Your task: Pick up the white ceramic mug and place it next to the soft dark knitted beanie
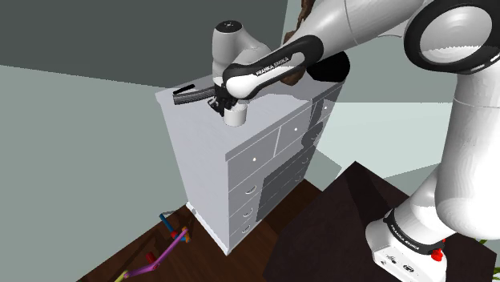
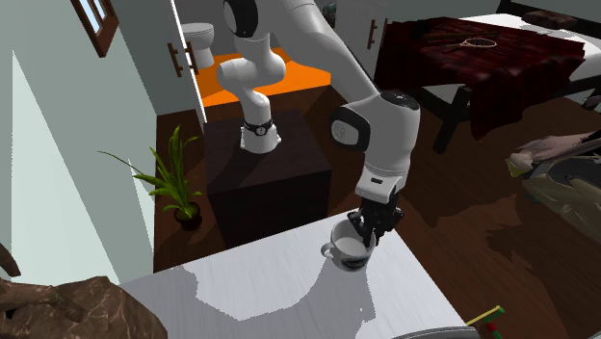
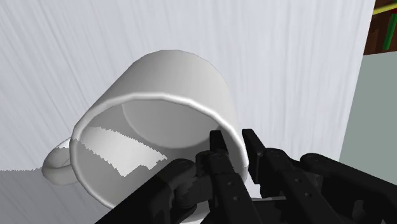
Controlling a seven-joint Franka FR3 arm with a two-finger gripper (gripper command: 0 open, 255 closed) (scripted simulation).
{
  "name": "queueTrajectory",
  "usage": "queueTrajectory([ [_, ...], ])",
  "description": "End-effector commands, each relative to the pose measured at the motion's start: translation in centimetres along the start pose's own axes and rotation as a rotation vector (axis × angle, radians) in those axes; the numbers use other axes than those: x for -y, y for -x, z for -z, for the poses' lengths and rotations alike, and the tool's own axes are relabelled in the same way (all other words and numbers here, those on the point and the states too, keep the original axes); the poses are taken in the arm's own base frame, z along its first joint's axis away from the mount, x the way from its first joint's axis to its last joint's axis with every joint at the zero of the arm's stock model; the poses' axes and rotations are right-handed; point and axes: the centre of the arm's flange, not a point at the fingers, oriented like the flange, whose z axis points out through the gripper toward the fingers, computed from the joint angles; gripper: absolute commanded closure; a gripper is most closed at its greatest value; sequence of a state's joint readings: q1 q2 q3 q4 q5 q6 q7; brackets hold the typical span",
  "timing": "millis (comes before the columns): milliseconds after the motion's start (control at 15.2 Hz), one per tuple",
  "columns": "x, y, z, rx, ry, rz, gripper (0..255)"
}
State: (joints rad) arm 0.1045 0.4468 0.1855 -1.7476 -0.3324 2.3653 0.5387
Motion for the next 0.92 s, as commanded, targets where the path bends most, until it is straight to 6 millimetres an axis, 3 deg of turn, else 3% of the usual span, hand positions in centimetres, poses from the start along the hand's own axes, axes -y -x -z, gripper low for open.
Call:
queueTrajectory([
  [0,0.0,0.0,0.0,0.000,0.000,0.000,255],
  [396,0.0,0.0,0.0,0.000,0.000,0.000,255],
  [858,-0.3,-0.9,3.6,0.000,0.000,0.000,255],
])
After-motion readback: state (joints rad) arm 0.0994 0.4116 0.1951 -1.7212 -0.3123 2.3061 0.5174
